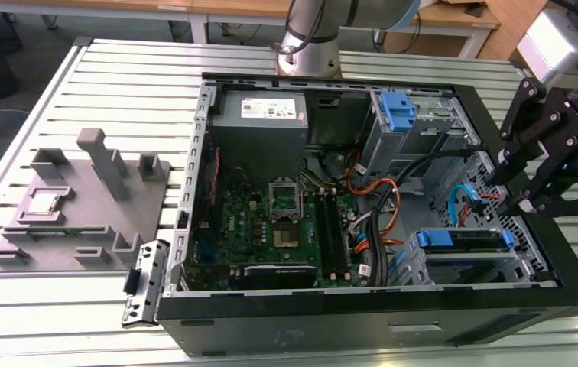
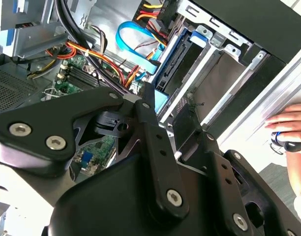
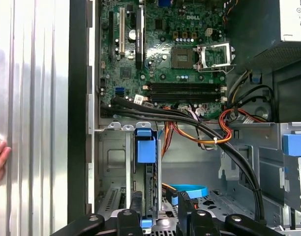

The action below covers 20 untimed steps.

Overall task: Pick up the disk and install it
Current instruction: 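Insert the first disk wire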

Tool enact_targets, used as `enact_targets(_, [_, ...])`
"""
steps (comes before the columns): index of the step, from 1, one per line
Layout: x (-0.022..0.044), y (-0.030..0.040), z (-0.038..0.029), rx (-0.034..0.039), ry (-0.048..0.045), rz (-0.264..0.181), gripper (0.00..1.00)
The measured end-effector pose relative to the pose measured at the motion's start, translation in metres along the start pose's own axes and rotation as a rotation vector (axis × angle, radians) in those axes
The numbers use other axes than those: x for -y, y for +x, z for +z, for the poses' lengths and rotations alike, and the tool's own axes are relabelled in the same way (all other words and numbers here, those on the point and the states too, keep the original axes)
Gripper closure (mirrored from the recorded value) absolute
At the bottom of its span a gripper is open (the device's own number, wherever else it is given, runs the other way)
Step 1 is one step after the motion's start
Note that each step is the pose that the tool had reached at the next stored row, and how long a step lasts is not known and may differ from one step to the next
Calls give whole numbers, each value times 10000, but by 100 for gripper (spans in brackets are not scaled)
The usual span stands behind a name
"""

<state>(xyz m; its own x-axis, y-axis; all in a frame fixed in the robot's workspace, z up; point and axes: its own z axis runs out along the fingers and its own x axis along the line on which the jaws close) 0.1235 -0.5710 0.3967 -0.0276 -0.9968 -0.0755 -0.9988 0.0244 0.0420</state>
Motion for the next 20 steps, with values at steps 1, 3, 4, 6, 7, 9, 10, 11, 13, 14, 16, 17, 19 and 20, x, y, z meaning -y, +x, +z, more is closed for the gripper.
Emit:
enact_targets(1, [0, 0, 7, 8, 42, -4, 58])
enact_targets(3, [0, 2, 23, 24, 131, -12, 58])
enact_targets(4, [0, 3, 31, 31, 178, -16, 58])
enact_targets(6, [1, 3, 50, 40, 246, -23, 58])
enact_targets(7, [1, -2, 61, 41, 261, -24, 58])
enact_targets(9, [1, -20, 86, 42, 272, -24, 58])
enact_targets(10, [1, -29, 103, 43, 277, -24, 58])
enact_targets(11, [2, -38, 123, 42, 282, -25, 58])
enact_targets(13, [3, -50, 160, 43, 291, -25, 58])
enact_targets(14, [4, -53, 178, 45, 296, -26, 58])
enact_targets(16, [5, -56, 200, 42, 300, -26, 58])
enact_targets(17, [5, -57, 211, 42, 301, -26, 58])
enact_targets(19, [6, -58, 235, 41, 301, -26, 58])
enact_targets(20, [7, -60, 248, 40, 301, -25, 58])
